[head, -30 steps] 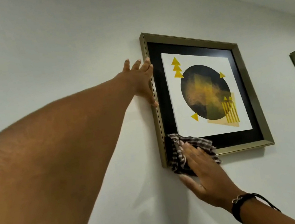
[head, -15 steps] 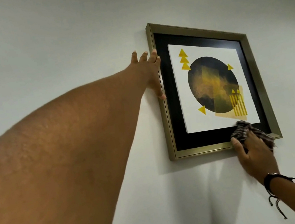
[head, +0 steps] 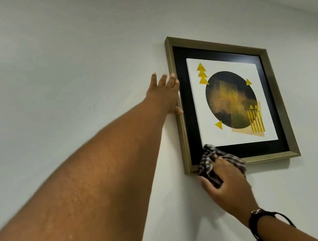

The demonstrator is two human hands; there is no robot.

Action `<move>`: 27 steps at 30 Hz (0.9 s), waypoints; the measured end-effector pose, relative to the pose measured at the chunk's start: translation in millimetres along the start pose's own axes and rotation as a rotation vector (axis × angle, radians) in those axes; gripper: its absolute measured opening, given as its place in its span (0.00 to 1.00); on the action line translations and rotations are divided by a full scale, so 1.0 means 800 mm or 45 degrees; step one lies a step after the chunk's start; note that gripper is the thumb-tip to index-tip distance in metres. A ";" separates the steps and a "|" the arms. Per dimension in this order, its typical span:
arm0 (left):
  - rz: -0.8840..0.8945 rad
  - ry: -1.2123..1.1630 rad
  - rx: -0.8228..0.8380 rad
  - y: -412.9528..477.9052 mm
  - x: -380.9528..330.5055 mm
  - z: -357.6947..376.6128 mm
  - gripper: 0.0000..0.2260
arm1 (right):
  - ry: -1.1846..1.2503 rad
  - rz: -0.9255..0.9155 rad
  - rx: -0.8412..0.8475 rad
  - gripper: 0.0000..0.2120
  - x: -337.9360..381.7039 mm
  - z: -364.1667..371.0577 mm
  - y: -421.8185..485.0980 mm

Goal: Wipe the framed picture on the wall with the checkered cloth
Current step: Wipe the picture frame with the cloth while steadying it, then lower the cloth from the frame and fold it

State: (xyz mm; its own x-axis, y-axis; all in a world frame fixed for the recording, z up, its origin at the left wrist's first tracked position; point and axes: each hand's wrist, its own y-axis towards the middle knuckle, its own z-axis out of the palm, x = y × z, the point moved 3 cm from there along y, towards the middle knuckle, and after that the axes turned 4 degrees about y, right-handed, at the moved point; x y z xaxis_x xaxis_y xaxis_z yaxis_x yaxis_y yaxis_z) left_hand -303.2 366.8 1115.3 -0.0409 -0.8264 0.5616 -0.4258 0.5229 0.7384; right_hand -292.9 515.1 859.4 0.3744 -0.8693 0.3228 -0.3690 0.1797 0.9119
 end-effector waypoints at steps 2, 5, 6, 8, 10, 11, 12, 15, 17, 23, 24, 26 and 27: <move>0.014 -0.031 -0.035 -0.015 -0.012 0.004 0.42 | -0.013 -0.068 -0.050 0.26 0.030 0.000 0.005; 0.055 -0.166 -0.138 -0.030 -0.039 0.006 0.33 | -0.042 -0.063 -0.147 0.12 0.042 -0.006 0.035; 0.053 -0.228 -0.204 -0.040 -0.045 0.005 0.29 | 0.007 -0.023 -0.171 0.05 0.044 -0.014 0.047; -0.004 -0.414 -0.367 -0.069 -0.058 0.000 0.24 | 0.215 0.047 -0.244 0.15 0.046 -0.031 0.066; -0.080 -0.735 -0.507 -0.119 -0.064 -0.002 0.22 | 0.591 0.182 -0.278 0.21 0.065 -0.052 0.067; -0.118 -0.900 -0.558 -0.146 -0.065 0.000 0.21 | 0.807 0.274 -0.277 0.19 0.079 -0.058 0.062; -0.158 -1.054 -0.580 -0.169 -0.065 0.004 0.21 | 1.031 0.367 -0.266 0.15 0.091 -0.062 0.059; -0.319 -1.599 -0.388 -0.241 -0.059 0.025 0.23 | 1.570 0.681 -0.030 0.14 0.130 -0.053 0.030; -0.478 -1.991 -0.170 -0.282 -0.058 0.038 0.21 | 1.800 0.851 0.200 0.17 0.152 -0.033 -0.003; -1.096 -2.573 0.570 -0.437 -0.064 0.130 0.14 | 1.989 1.297 0.489 0.26 0.186 0.064 -0.159; -1.212 -2.608 0.680 -0.473 -0.069 0.151 0.14 | 1.969 1.344 0.562 0.28 0.188 0.084 -0.193; -1.449 -2.568 0.928 -0.569 -0.094 0.189 0.14 | 1.906 1.493 0.789 0.28 0.189 0.122 -0.291; -1.562 -2.506 1.086 -0.632 -0.112 0.205 0.14 | 1.859 1.588 0.931 0.25 0.194 0.138 -0.357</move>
State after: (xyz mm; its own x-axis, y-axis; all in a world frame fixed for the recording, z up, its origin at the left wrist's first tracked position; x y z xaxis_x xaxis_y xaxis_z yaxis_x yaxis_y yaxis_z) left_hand -232.2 141.9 630.6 0.1926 0.0146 -0.9812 -0.9720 0.1404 -0.1887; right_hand -223.5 278.0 620.8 -0.1736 0.5501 0.8169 -0.9694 -0.2415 -0.0433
